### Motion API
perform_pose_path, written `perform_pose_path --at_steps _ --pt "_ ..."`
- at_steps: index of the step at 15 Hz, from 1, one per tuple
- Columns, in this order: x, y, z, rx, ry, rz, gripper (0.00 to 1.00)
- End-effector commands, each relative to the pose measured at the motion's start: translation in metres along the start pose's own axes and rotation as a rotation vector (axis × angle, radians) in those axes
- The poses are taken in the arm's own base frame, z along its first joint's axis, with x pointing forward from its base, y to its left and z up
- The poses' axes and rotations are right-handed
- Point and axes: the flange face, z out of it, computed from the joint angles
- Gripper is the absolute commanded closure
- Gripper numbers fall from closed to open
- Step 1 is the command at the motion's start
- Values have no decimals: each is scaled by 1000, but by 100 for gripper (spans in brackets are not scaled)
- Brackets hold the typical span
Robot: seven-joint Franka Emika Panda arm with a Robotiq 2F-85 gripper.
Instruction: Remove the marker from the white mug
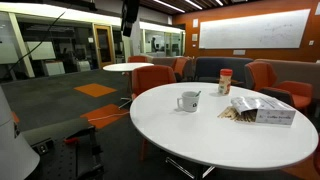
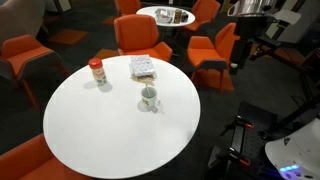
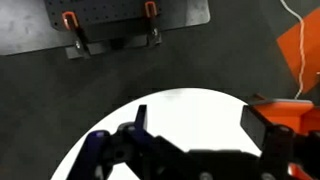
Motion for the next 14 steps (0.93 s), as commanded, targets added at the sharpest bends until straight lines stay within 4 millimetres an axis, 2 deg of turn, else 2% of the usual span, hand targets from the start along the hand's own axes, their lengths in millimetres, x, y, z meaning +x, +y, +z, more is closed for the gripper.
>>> perform_pose_path --at_steps 1,6,7,9,11,14 --pt "0 0 0 0 -1 0 0" --pt "0 0 0 0 -1 0 0" --pt "8 -1 0 -1 34 35 0" --pt "31 -2 1 11 138 75 0" --pt "63 -5 7 15 251 115 0" --pt "120 -14 34 11 395 159 0"
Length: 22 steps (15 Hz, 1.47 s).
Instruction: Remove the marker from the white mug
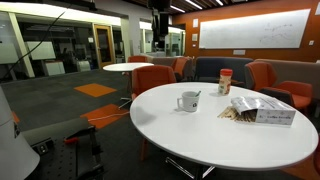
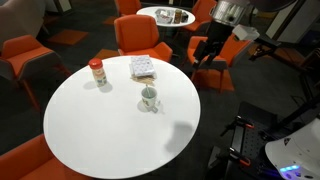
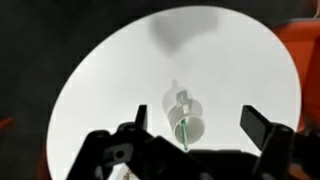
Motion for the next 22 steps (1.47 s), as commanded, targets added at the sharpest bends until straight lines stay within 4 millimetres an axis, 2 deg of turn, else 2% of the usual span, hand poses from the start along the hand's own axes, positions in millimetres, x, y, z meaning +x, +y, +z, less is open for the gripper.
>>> perform_pose_path --at_steps 1,5,8,9,10,11,14,17,18,19,22 --pt "47 -17 45 -6 125 58 0" --pt "93 -40 108 -40 191 40 0" --pt "121 -55 144 -79 185 25 0" --pt "128 -59 153 -88 177 24 3" --pt "135 -64 161 -92 174 22 18" --pt "140 -69 167 -94 170 24 18" --pt "153 -80 188 -97 168 44 50" --pt "159 -85 204 -96 168 97 56" --pt "160 -87 208 -99 168 110 50" --pt "160 -87 213 -104 163 119 49" --pt "162 -85 224 -114 159 147 52"
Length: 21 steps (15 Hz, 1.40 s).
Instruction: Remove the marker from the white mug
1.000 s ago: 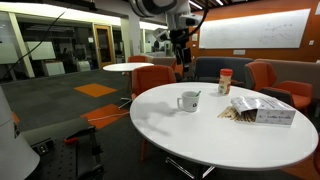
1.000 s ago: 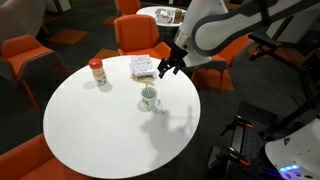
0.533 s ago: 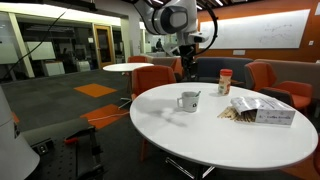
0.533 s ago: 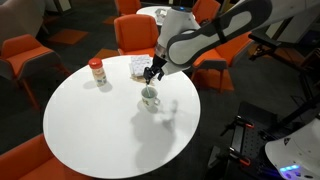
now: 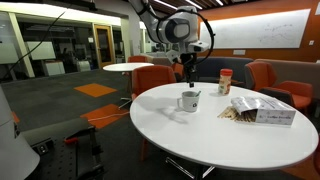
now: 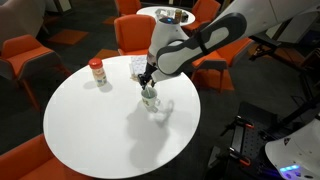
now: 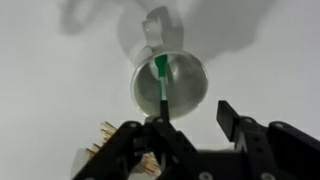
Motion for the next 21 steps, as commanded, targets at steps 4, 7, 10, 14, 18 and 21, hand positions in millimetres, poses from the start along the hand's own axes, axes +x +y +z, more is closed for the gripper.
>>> perform_pose_path --at_steps 4,7,10,14,18,21 --pt "5 3 16 -43 -4 76 79" --pt "3 4 24 -55 -19 82 85" --pt "4 5 33 -68 -23 97 83" --pt "9 9 43 -89 -27 119 80" --pt "13 11 50 -99 -41 119 84" --pt "14 10 58 -108 -48 113 88"
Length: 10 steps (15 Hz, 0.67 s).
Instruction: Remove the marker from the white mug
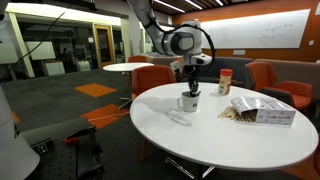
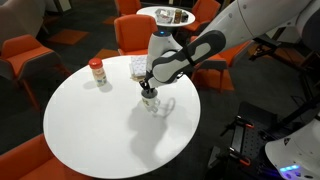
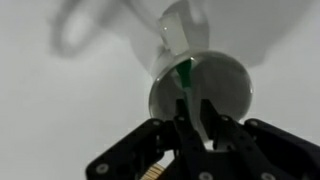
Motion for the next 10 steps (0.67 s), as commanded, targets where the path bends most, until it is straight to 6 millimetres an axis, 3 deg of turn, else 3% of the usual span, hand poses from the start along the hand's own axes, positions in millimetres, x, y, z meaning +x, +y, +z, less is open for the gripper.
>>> perform_pose_path --at_steps 1,8,10 --pt "5 -6 5 -35 -13 14 88" --pt "8 -11 17 -44 -15 -4 78" --pt "8 -12 20 -48 -17 -6 87"
